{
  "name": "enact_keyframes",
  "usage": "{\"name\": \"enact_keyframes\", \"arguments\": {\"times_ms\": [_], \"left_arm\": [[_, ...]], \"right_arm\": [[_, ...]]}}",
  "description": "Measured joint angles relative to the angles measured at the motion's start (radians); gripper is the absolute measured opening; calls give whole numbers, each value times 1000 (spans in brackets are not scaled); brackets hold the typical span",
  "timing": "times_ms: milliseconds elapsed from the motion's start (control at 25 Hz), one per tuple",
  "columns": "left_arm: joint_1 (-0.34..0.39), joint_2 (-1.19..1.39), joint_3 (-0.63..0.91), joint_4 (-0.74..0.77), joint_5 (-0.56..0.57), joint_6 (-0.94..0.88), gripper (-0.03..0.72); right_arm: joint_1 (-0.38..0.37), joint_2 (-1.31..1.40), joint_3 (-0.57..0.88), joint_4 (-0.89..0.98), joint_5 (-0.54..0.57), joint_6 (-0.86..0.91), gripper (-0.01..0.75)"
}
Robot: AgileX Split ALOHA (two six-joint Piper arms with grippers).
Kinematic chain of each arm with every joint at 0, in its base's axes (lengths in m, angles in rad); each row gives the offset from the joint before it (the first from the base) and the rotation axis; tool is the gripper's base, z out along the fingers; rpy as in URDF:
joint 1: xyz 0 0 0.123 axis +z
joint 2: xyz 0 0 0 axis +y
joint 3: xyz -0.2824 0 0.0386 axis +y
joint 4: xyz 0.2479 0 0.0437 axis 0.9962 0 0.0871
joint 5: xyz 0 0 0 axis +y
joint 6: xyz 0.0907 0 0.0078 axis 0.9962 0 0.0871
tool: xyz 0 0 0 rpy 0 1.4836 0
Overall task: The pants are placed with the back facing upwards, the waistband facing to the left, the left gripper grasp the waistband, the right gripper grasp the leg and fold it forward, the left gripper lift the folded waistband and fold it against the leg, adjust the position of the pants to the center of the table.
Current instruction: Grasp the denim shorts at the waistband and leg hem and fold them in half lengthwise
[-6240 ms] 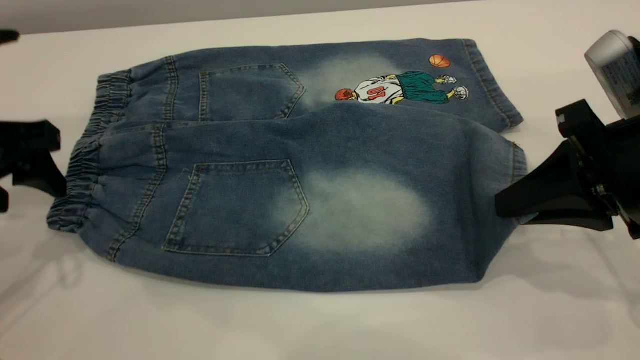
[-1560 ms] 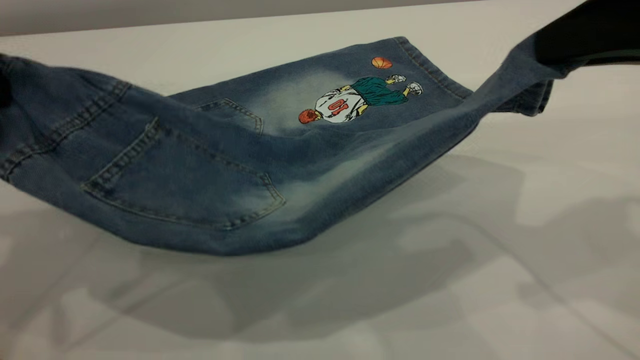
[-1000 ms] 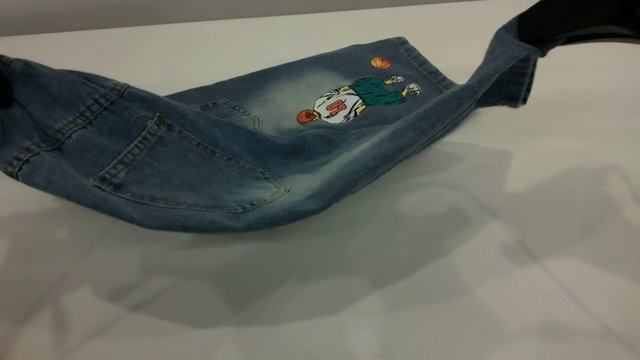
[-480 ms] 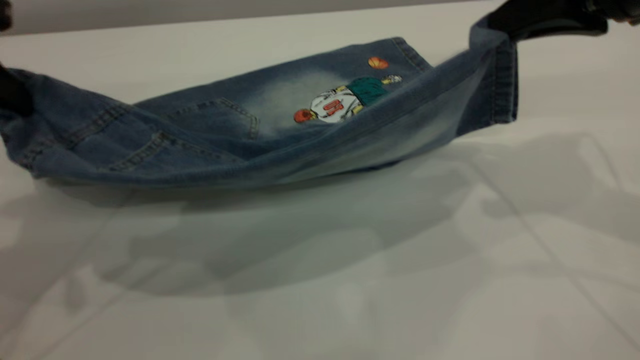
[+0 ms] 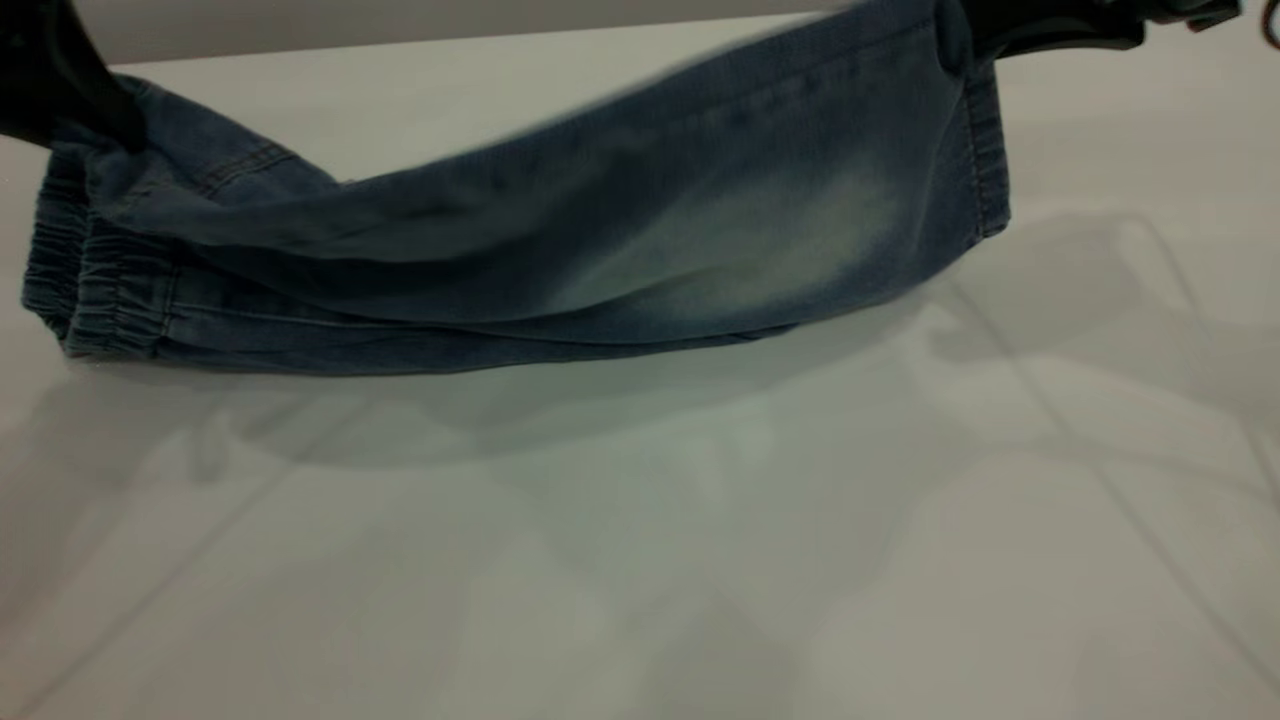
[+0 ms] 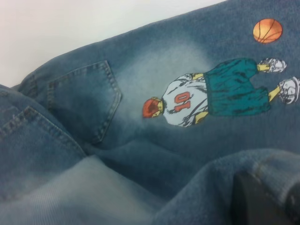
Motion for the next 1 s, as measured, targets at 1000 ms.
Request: {"name": "enact_keyframes", "arguments": {"times_ms": [1000], "left_arm": [[0,230,-212,49,-18,-4,148]], "right_arm": [[0,254,-237,-6,-105,-3,47]]}}
